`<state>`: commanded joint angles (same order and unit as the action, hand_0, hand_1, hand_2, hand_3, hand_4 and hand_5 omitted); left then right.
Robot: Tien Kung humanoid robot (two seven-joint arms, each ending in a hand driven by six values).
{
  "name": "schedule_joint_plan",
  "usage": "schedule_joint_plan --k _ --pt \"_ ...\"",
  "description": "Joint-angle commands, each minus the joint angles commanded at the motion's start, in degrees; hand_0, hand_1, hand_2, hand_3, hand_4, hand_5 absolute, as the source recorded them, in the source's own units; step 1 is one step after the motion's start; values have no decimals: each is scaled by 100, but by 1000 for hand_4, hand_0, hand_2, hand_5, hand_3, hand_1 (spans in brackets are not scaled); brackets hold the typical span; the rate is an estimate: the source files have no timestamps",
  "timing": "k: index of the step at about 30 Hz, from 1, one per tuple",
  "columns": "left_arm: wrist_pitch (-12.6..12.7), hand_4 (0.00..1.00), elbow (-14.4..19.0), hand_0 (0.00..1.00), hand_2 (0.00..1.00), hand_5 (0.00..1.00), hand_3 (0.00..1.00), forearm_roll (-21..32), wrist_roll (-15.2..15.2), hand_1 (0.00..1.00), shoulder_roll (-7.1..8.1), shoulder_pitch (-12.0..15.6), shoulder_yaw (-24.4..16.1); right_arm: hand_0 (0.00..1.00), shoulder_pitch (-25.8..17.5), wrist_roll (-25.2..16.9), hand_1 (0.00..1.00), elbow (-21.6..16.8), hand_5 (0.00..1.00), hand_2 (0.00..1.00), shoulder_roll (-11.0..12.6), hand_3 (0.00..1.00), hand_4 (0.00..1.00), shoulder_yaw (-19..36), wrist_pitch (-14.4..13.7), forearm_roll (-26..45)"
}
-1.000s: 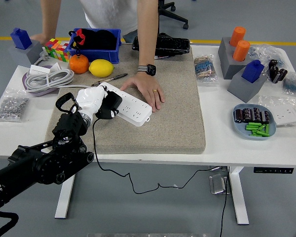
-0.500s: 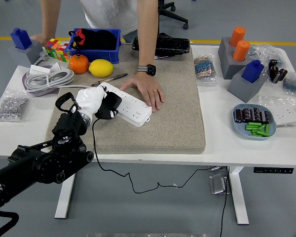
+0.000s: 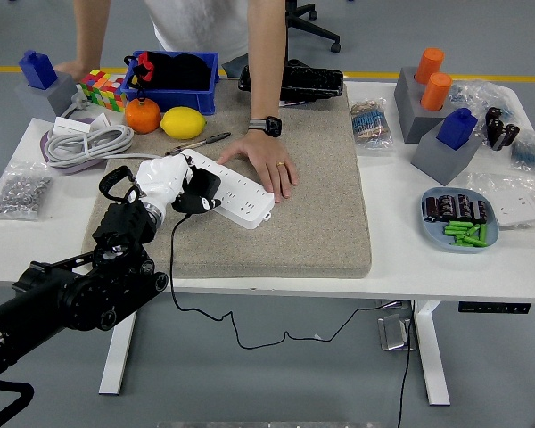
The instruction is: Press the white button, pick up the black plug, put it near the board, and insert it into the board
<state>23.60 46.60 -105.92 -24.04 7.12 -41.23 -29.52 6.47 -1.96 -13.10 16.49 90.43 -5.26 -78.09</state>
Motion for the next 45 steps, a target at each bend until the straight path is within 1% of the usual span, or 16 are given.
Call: schedule_joint_plan --k 5,6,11,12,17,18,23,24,29,30,36,37,40,42,43,45 --pt "6 998 6 484 491 691 650 -33 -10 530 -3 -3 -12 683 -1 1 592 -1 299 583 2 572 618 -1 3 1" --pt "6 998 6 601 551 732 682 -38 -16 582 -3 -3 -11 683 0 1 592 -2 299 583 2 573 618 -1 4 1" --pt "-25 998 10 601 551 732 682 -11 -43 582 2 -1 -23 683 -4 3 592 -2 299 583 -4 573 618 8 6 -2" --pt "-26 998 12 703 679 788 777 1 -40 706 2 0 -25 683 -5 3 593 -1 299 583 -4 572 618 9 6 -3" --pt "-53 998 18 703 679 788 777 87 -43 706 -3 5 -51 683 -11 5 593 -1 299 583 -2 572 618 4 9 -2" --pt "-60 998 19 814 789 836 851 106 -34 812 -1 1 -58 683 -6 5 593 -2 300 583 0 573 618 4 8 -2" --pt "-80 998 3 814 789 836 851 188 20 812 -6 -2 -76 683 -3 5 593 -4 300 583 -3 573 618 15 9 -2" --pt "-69 998 -1 912 950 950 978 227 55 949 -7 -1 -85 683 -3 6 593 -2 300 583 -3 573 618 20 9 -4" --pt "7 998 0 912 950 950 978 429 280 949 -6 -1 -150 682 -6 6 593 0 300 583 2 572 618 31 8 -8" --pt "20 998 4 984 998 992 998 465 315 998 -5 2 -167 682 -6 6 593 -1 298 583 3 572 617 30 8 -8" --pt "84 998 155 984 998 992 998 400 397 998 41 96 -336 682 -3 8 593 -7 298 583 -6 572 617 38 11 -10" --pt "122 998 263 996 998 872 998 353 462 998 84 156 -416 682 -3 9 593 -8 299 583 -6 572 618 42 11 -13" --pt "203 998 569 996 998 872 998 404 667 998 218 332 -642 682 -8 8 593 -10 299 583 -3 572 618 52 8 -20" --pt "259 998 798 996 998 872 998 539 956 998 349 473 -779 682 -13 8 593 -9 299 583 3 572 618 56 5 -24" --pt "300 998 903 977 985 579 998 608 1104 988 423 536 -816 683 -11 7 592 -11 299 583 5 572 618 60 3 -25" --pt "356 998 1126 977 985 579 998 702 1429 988 606 698 -866 683 -8 5 592 -17 299 583 8 572 618 76 1 -24"
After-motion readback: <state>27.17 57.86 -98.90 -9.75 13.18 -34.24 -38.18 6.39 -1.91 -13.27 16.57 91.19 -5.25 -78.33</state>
